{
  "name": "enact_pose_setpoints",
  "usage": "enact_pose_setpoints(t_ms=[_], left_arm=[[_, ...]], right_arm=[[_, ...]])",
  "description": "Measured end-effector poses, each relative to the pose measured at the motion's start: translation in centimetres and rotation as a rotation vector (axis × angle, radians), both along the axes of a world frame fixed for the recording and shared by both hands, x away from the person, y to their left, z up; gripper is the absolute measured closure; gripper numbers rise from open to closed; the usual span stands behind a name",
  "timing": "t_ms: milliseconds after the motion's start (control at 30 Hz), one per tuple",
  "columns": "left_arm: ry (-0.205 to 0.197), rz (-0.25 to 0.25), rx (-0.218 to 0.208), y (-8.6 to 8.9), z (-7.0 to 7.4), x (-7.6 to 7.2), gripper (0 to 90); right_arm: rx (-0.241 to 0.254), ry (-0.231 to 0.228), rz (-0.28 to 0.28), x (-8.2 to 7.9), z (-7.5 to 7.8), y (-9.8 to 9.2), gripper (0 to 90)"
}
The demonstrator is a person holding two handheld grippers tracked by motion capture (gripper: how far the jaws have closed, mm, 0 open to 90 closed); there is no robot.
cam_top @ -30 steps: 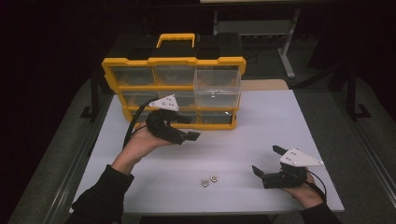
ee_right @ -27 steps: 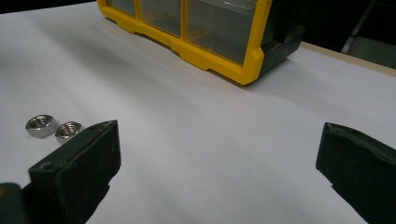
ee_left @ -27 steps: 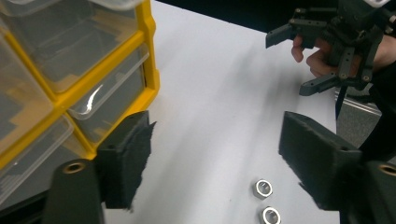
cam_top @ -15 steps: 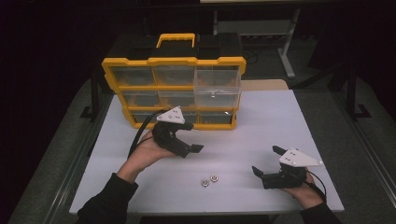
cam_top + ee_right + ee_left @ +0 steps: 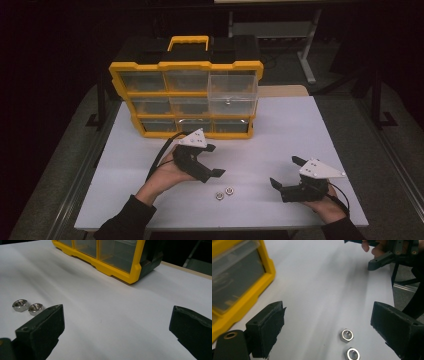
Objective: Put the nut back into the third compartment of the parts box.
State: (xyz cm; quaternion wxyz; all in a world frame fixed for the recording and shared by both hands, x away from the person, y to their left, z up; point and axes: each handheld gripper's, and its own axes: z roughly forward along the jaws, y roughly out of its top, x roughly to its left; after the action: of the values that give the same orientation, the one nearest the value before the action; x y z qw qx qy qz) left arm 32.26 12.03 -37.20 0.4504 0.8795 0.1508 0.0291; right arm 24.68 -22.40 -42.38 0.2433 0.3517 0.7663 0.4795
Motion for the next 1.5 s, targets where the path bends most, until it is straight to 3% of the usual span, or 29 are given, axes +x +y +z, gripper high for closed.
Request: enact_pose_setpoints(t_ms=[100,133,300,533,700,1133,1500], left_arm=[[0.001,-0.007,0.011,-0.5,-0.9,-0.2,12.2],[0.022,0.001,0.010,-0.6,-1.1,-0.5,12.9],[0.040,-0.003,0.015,-1.2,-2.1,-1.0,14.4],[0.048,-0.007,0.033,-1.7,-3.3,-1.3,18.8],[0.077,-0.009,0.029,-2.1,-4.4,-1.7,25.8],[0.139,-0.005,0.077,-3.2,-6.1,-2.2,47.9],[0.147,-0.011,0.097,-3.8,-7.0,-2.6,59.3]], right_arm=[[-0.002,-0.002,0.001,0.0,0.0,0.0,0.0],[-0.004,-0.002,0.001,0.0,0.0,0.0,0.0],[-0.004,-0.003,0.002,0.0,0.0,0.0,0.0],[-0.009,0.003,0.009,0.0,-0.1,0.2,0.0],[-0.012,0.004,0.010,0.0,-0.2,0.2,0.0],[-0.008,0.003,0.010,0.0,-0.1,0.2,0.0],[-0.009,-0.002,0.011,0.0,-0.1,0.2,0.0]])
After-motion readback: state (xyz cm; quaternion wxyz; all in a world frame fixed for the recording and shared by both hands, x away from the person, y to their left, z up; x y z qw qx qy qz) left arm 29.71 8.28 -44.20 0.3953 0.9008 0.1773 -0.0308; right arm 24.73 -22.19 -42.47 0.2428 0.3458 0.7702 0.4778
